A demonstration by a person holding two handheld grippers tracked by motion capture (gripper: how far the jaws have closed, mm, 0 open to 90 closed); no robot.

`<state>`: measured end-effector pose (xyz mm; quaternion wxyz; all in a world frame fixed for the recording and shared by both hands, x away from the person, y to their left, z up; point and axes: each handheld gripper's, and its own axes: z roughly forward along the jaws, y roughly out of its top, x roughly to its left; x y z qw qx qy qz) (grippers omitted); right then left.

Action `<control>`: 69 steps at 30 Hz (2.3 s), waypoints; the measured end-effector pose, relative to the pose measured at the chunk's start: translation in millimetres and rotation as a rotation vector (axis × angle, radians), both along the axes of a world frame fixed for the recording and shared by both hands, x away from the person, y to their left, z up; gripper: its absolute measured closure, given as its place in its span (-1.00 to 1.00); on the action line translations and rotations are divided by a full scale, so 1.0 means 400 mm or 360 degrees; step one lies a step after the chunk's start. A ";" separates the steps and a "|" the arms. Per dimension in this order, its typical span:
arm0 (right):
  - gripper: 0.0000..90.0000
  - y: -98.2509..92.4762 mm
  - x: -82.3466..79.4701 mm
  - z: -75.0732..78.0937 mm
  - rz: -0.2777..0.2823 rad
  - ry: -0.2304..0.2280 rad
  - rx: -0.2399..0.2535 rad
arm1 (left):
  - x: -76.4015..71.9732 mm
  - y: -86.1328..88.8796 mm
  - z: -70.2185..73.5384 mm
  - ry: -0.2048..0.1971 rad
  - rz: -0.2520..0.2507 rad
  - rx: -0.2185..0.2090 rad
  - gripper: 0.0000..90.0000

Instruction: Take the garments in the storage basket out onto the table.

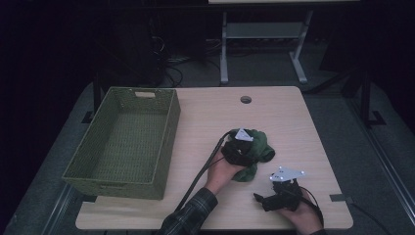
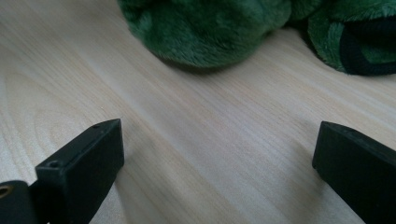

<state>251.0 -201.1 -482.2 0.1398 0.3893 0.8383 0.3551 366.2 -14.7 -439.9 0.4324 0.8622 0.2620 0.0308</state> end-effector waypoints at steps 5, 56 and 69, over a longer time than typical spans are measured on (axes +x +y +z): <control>-0.96 -0.002 0.001 0.000 0.0021 -0.0004 0.0000 | -0.009 0.067 0.051 -0.0069 -0.0005 -0.0056 -0.24; 0.19 0.182 0.251 0.174 0.0159 -0.0058 0.0060 | -0.195 0.295 -0.096 -0.0185 0.0038 0.0235 -0.66; 0.87 0.170 0.259 0.161 0.0209 -0.0033 0.0083 | -0.195 0.296 -0.095 -0.0180 0.0033 0.0246 -0.66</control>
